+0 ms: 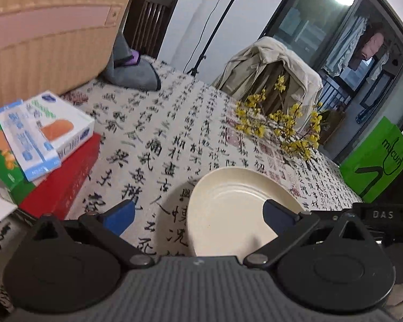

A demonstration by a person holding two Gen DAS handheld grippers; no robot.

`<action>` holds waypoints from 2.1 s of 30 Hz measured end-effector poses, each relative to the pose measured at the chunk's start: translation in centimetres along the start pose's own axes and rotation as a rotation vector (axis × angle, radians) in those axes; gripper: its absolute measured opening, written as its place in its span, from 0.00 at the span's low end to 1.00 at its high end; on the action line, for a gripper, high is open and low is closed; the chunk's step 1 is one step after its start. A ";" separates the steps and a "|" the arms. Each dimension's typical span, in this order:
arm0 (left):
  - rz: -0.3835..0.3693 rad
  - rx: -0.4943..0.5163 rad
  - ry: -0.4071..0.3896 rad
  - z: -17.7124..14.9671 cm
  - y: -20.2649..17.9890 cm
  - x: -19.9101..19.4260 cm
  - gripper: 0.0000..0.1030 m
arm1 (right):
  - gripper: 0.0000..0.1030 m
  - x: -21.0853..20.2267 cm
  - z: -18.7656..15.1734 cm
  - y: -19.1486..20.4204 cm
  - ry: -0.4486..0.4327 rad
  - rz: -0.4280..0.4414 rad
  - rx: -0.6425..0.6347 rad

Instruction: Organize plates and bowls

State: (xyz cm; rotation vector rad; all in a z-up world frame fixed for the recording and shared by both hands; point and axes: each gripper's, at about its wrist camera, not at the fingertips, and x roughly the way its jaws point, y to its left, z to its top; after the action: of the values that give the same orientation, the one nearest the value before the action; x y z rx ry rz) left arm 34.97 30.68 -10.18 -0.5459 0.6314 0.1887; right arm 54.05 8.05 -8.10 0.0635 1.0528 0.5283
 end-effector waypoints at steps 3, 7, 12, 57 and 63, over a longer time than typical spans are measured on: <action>-0.003 -0.015 0.018 -0.2 0.2 0.5 1.00 | 0.79 0.8 0.1 0.3 0.031 -0.008 -0.028; 0.007 -0.008 0.022 -0.3 0.2 0.9 1.00 | 0.71 1.5 0.1 0.7 0.051 -0.029 -0.054; 0.033 0.005 0.034 -0.6 0.4 1.8 1.00 | 0.59 2.2 0.3 0.9 0.066 -0.057 -0.055; 0.085 0.107 0.042 -1.0 -0.5 2.5 0.15 | 0.21 2.7 -0.1 1.3 0.075 -0.077 -0.127; 0.081 0.120 0.048 -1.0 -0.6 2.5 0.13 | 0.23 2.8 -0.1 1.5 0.079 -0.080 -0.162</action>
State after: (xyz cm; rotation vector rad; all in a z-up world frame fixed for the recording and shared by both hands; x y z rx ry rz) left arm 36.61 29.61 -12.12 -0.4108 0.7074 0.2132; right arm 54.43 10.57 -9.99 -0.1435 1.0814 0.5450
